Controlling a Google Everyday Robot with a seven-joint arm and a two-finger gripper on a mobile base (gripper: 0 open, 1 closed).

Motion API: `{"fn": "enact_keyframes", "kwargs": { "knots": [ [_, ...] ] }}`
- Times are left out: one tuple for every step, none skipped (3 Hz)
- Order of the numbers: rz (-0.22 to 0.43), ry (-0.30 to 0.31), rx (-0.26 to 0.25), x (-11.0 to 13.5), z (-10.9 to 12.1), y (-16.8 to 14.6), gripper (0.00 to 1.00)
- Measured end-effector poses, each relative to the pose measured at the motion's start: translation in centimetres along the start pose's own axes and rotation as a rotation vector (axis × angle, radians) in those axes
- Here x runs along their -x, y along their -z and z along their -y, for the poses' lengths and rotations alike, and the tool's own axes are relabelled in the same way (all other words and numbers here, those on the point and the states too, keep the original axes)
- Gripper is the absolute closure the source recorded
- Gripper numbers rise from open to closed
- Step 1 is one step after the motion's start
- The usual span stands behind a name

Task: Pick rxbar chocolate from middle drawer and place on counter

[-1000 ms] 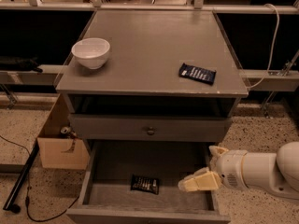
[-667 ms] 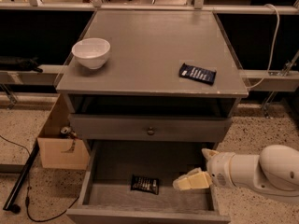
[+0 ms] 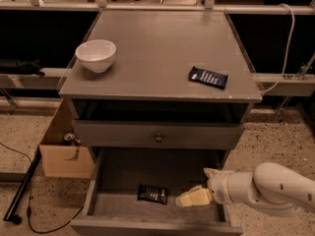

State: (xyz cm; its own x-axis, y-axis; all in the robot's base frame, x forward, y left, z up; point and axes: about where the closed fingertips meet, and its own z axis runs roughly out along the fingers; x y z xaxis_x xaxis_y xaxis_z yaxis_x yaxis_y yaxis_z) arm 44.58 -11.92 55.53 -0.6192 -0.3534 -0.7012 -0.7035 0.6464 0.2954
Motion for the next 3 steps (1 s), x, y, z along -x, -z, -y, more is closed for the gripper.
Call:
{"fn": "enact_keyframes", "kwargs": {
  "knots": [
    [-0.001,-0.005,0.006,-0.2,-0.1,-0.3,0.0],
    [0.005,0.009,-0.016,-0.1,-0.2,0.0,0.0],
    [0.003,0.017,-0.043,-0.1,0.9,-1.3,0.0]
  ]
}}
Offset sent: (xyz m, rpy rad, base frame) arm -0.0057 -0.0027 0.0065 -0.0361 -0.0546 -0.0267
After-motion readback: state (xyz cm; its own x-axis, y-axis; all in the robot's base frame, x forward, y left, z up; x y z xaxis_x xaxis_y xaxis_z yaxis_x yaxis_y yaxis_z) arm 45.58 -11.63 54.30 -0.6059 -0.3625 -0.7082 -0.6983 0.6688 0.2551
